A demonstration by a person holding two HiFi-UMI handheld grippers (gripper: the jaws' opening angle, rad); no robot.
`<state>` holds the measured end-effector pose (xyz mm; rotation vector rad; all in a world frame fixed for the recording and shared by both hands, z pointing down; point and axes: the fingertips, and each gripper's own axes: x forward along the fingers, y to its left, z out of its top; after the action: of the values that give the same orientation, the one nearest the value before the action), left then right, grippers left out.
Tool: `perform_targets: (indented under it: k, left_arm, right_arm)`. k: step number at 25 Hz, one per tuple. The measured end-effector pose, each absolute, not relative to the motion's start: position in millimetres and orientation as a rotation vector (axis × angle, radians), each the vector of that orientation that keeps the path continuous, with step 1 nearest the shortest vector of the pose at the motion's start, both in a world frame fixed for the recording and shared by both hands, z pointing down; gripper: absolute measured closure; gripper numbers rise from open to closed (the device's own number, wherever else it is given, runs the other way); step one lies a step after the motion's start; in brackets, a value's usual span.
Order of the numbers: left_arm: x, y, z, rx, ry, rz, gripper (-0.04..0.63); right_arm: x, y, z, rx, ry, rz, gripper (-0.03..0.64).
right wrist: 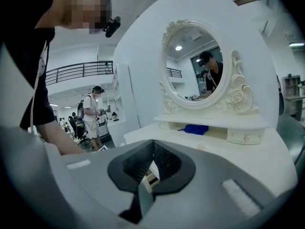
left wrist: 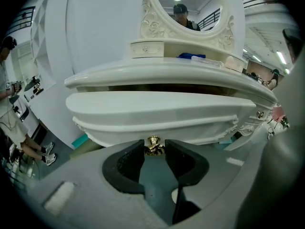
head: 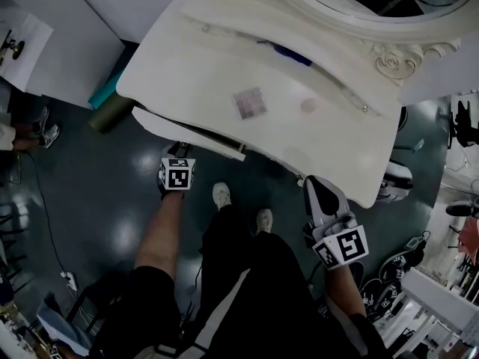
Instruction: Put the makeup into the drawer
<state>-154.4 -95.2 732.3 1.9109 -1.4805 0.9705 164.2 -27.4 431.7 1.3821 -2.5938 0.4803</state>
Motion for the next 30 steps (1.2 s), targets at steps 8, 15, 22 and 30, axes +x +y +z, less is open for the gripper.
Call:
perform_targets:
  k: [8, 15, 22, 30]
  left_arm:
    - [-164, -69, 733, 1.891, -1.472, 0.982, 0.46]
    - [-171, -50, 732, 1.878, -1.481, 0.997, 0.46]
    - [-181, -28, 732, 1.878, -1.482, 1.008, 0.46]
    - [-187, -6, 732, 1.85, -1.483, 1.007, 0.46]
  right_arm:
    - [153, -30, 429, 1.326, -2.629, 0.468, 0.617]
    - [147, -28, 425, 1.291, -2.652, 0.451, 0.617]
    - [142, -24, 423, 1.262, -2.665, 0.438, 0.618]
    - [134, -22, 421, 1.222, -2.688, 0.431, 0.618]
